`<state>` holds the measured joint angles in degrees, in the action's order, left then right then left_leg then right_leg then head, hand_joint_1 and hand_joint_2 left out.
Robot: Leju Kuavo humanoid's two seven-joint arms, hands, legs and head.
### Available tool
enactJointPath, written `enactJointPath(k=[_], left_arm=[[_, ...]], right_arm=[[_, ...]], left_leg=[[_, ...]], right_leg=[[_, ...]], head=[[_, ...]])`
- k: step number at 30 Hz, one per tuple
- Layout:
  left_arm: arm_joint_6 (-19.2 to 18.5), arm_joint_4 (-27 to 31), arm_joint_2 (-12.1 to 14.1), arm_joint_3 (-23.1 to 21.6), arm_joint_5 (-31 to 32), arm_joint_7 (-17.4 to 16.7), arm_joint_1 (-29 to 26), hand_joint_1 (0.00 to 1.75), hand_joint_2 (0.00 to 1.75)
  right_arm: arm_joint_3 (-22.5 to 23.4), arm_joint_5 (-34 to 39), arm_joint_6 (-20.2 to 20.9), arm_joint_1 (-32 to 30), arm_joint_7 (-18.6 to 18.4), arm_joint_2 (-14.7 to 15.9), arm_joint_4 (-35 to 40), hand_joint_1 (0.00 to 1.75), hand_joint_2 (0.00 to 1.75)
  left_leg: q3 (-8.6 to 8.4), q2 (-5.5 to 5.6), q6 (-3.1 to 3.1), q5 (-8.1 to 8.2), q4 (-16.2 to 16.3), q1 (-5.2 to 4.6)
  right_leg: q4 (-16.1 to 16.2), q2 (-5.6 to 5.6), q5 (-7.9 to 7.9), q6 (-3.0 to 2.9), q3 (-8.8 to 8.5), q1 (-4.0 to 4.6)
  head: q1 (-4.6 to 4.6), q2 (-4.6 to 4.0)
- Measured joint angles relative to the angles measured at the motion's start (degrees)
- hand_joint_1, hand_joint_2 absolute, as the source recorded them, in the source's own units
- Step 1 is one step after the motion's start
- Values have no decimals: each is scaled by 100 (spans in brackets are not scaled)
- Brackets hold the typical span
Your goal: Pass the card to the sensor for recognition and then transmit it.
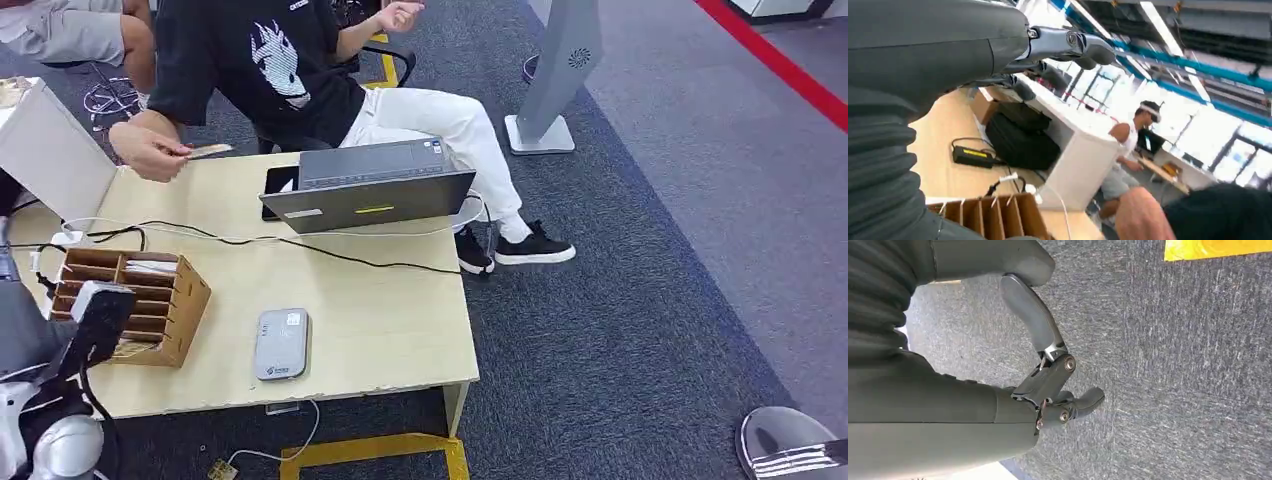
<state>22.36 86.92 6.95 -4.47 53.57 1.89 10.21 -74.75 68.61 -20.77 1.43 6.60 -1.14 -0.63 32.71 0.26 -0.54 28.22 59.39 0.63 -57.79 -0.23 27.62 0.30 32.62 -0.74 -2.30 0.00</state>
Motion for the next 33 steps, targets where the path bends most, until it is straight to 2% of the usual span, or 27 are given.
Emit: enactJointPath(k=[2,4,8,14,17,21,25,27,30,33], left_arm=[[-633,262,114,-200,44,-297,-137,0,175],[-1085,511,296,-399,42,-508,-311,0,175],[-1416,1081,745,-654,162,-731,-804,0,175],[-1480,2032,1386,-715,742,-1200,-1797,0,175],[-1408,2581,1761,-713,1424,-1812,-2455,0,175],[-1399,3177,2110,-707,2071,-2520,-3092,0,175],[-1431,3585,2275,-654,2544,-3152,-3515,0,175],[-1456,3695,2315,-626,2568,-3304,-3642,0,175],[-1440,3763,2328,-483,2439,-3428,-3777,0,175],[-1392,3758,2280,-215,2120,-3308,-3824,0,175]], right_arm=[[2,72,44,-2,-24,0,0,0,175],[11,145,64,-9,-35,0,0,0,175],[63,276,114,-40,-35,0,0,0,175],[157,476,101,-103,-16,-4,0,0,175],[247,614,33,-145,17,-35,0,0,175],[321,717,-22,-184,33,-90,0,0,175],[396,783,-103,-194,54,-155,2,0,175],[400,798,-113,-195,54,-179,2,0,175],[400,794,-127,-194,50,-197,2,0,175],[398,759,-127,-191,48,-197,2,0,175]], left_leg=[[1,-1,-1,2,0,0],[0,-4,1,3,-1,2],[0,-9,9,8,-4,4],[2,-14,10,15,-7,4],[1,-19,12,23,-7,4],[2,-11,10,27,-7,4],[1,-10,10,27,-7,4],[2,-10,10,27,-7,4],[0,-10,10,27,-7,4],[0,-9,10,27,-7,4]], right_leg=[[0,0,0,0,1,0],[0,-5,0,0,3,1],[-1,-10,5,-7,7,3],[-2,-14,14,-10,8,3],[-2,-15,19,-15,9,3],[-2,-10,29,-6,5,3],[-2,-9,29,-6,5,3],[-2,-9,29,-6,4,3],[-2,-9,29,-6,2,3],[-2,-8,29,-6,1,3]], head=[[0,0],[0,0],[2,0],[0,0],[2,0],[0,0],[0,0],[0,0],[0,0],[0,0]])
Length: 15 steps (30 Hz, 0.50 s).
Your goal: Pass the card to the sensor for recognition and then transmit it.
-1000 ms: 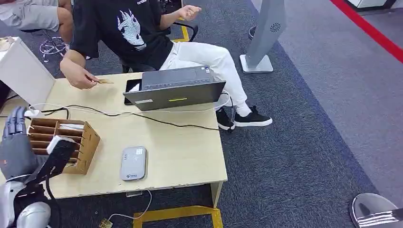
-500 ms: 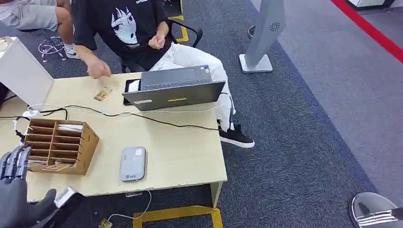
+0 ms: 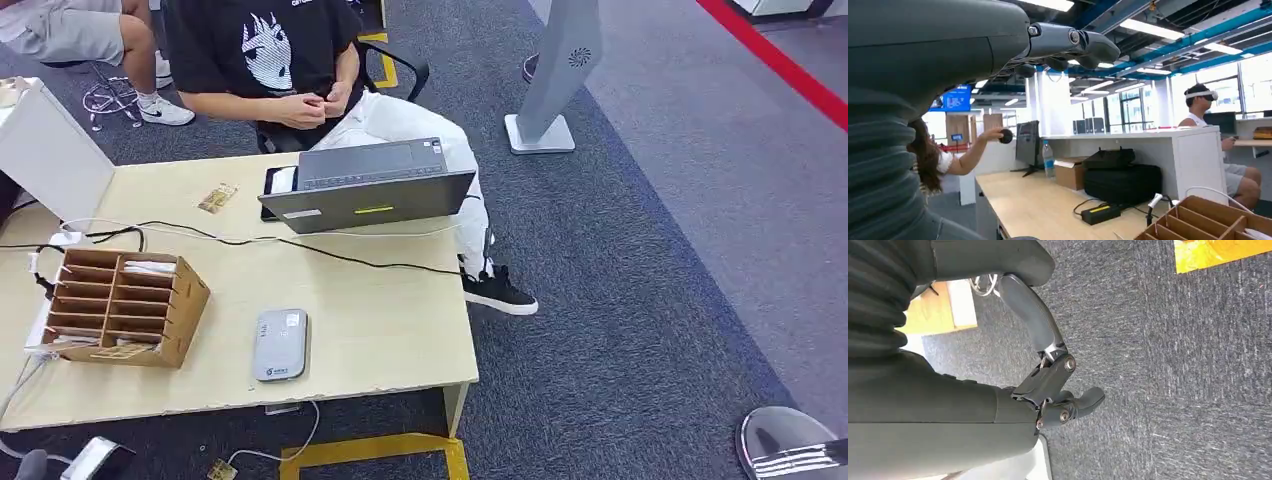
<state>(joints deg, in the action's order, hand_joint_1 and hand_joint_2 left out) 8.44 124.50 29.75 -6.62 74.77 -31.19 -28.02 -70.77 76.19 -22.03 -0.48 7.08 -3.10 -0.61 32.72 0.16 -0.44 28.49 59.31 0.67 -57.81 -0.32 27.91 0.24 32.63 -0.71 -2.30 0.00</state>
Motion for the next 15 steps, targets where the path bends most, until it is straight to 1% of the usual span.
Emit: enactJointPath(k=[3,6,8,11,15], left_arm=[[31,-96,-166,367,-286,346,10,0,175],[65,-310,-406,747,-672,843,86,0,175],[116,-544,-633,1022,-911,1208,208,0,175],[262,-965,-941,1407,-1164,1629,433,0,175],[415,-1439,-1268,1742,-1427,2039,690,0,175]], right_arm=[[0,-46,11,5,-31,0,0,0,175],[-11,-72,44,11,-35,0,0,0,175],[-33,-124,53,16,-50,0,0,0,175],[-66,-175,52,29,-74,9,-2,0,175],[-131,-245,50,48,-76,31,-2,0,175]], left_leg=[[-1,0,0,0,0,0],[-2,0,0,0,0,-1],[-2,1,0,0,0,-1],[-3,1,0,0,0,-1],[-4,3,0,0,0,-1]], right_leg=[[0,0,0,0,-2,0],[0,0,0,0,-2,-1],[0,0,0,0,-3,-1],[0,0,0,0,-4,-1],[0,2,-1,0,-5,-1]], head=[[2,0],[0,0],[0,0],[0,0],[0,0]])
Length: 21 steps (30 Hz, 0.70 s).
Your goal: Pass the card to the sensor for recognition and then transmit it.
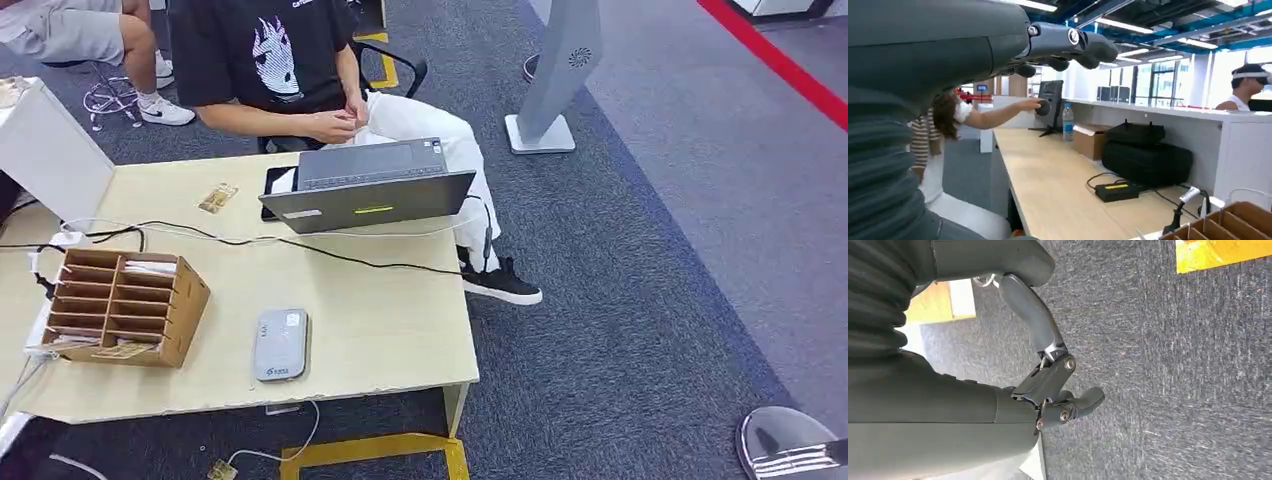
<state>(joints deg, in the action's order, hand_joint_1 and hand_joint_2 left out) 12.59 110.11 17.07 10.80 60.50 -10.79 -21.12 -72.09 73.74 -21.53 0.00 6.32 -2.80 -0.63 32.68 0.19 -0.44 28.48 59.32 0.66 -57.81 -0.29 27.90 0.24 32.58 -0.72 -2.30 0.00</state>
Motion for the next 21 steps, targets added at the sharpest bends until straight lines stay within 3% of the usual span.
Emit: enactJointPath(k=[5,13,21], left_arm=[[168,-633,-303,297,-157,382,339,0,175],[190,-1478,-529,325,-59,544,943,0,175],[183,-2311,-542,-262,190,358,1764,0,175]], right_arm=[[-81,-68,0,36,-7,37,0,0,175],[-223,-184,-11,99,-24,103,0,0,175],[-369,-277,-37,167,-52,151,0,0,175]], left_leg=[[-1,1,0,0,0,0],[-3,2,0,0,2,0],[-4,5,0,-3,4,-1]], right_leg=[[0,1,0,0,0,0],[0,1,-1,0,1,0],[0,6,-5,-1,-1,0]], head=[[0,0],[0,0],[0,0]])
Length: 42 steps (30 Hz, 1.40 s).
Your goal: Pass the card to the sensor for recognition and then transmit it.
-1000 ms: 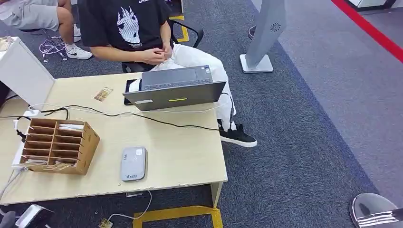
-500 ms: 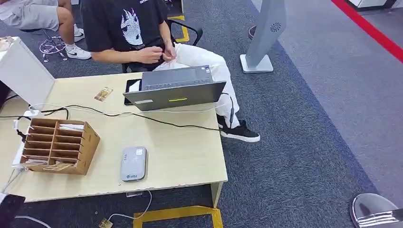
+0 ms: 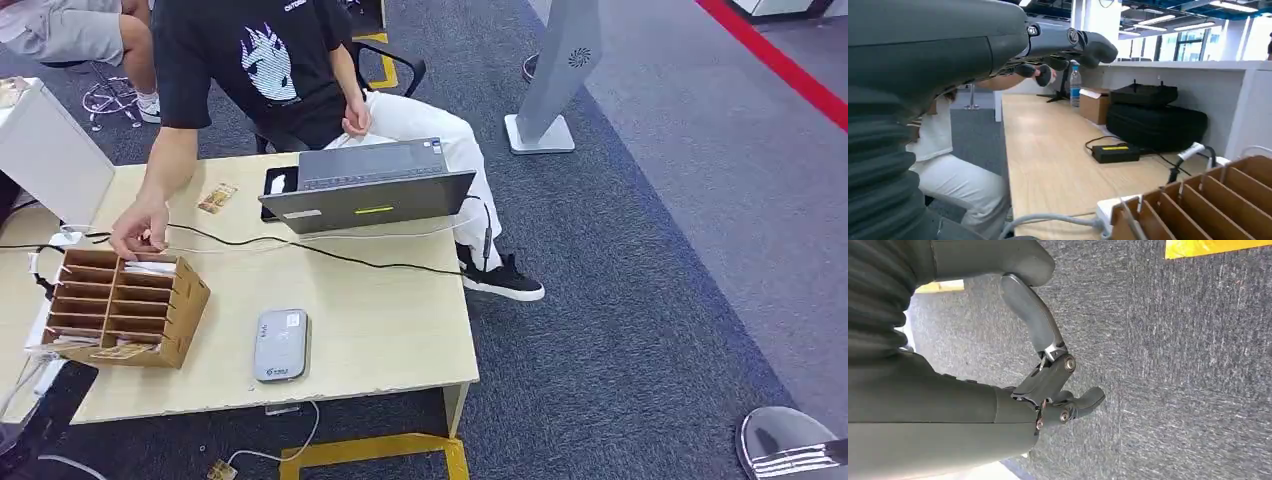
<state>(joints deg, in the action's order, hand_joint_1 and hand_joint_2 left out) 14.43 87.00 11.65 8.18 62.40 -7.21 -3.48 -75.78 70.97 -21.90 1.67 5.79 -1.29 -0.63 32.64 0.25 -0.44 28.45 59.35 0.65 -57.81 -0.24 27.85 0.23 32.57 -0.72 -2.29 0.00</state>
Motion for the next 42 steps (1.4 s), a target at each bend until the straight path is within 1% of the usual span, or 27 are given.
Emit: enactJointPath(k=[5,13,18,27,31,38,40,42], left_arm=[[4,-359,-22,-418,74,-42,345,0,175],[13,-641,-77,-785,101,-92,631,0,175],[87,-689,-111,-836,-20,-295,667,0,175],[66,-689,-166,-836,-120,-579,662,0,175],[50,-689,-166,-836,-122,-584,661,0,175],[-214,-689,-164,-838,-229,-525,666,0,175],[-321,-724,-166,-846,-336,-438,695,0,175],[-490,-814,-164,-886,-556,-253,763,0,175]], right_arm=[[-85,-37,-59,28,-7,17,0,0,175],[-127,-59,-63,39,-7,24,0,0,175],[-144,-24,-76,37,-42,24,0,0,175],[-175,0,-85,37,-74,24,0,0,175],[-179,0,-90,37,-74,24,0,0,175],[-212,6,-79,41,-74,24,0,0,175],[-234,4,-57,51,-74,24,0,0,175],[-254,-17,-37,67,-74,26,0,0,175]], left_leg=[[1,-2,0,1,1,0],[2,-3,-1,2,1,0],[2,-4,0,2,1,1],[3,-4,0,2,1,0],[3,-4,0,2,1,0],[3,-4,0,2,1,0],[2,-4,0,2,1,0],[3,-3,0,2,1,0]], right_leg=[[0,-3,0,0,1,0],[0,-5,1,0,3,0],[0,-7,1,0,4,1],[0,-6,1,0,3,0],[0,-6,1,0,3,1],[0,-6,1,0,4,1],[0,-6,1,0,4,0],[0,-6,1,0,4,0]], head=[[0,0],[2,0],[0,0],[0,0],[0,0],[0,0],[0,0],[0,0]])
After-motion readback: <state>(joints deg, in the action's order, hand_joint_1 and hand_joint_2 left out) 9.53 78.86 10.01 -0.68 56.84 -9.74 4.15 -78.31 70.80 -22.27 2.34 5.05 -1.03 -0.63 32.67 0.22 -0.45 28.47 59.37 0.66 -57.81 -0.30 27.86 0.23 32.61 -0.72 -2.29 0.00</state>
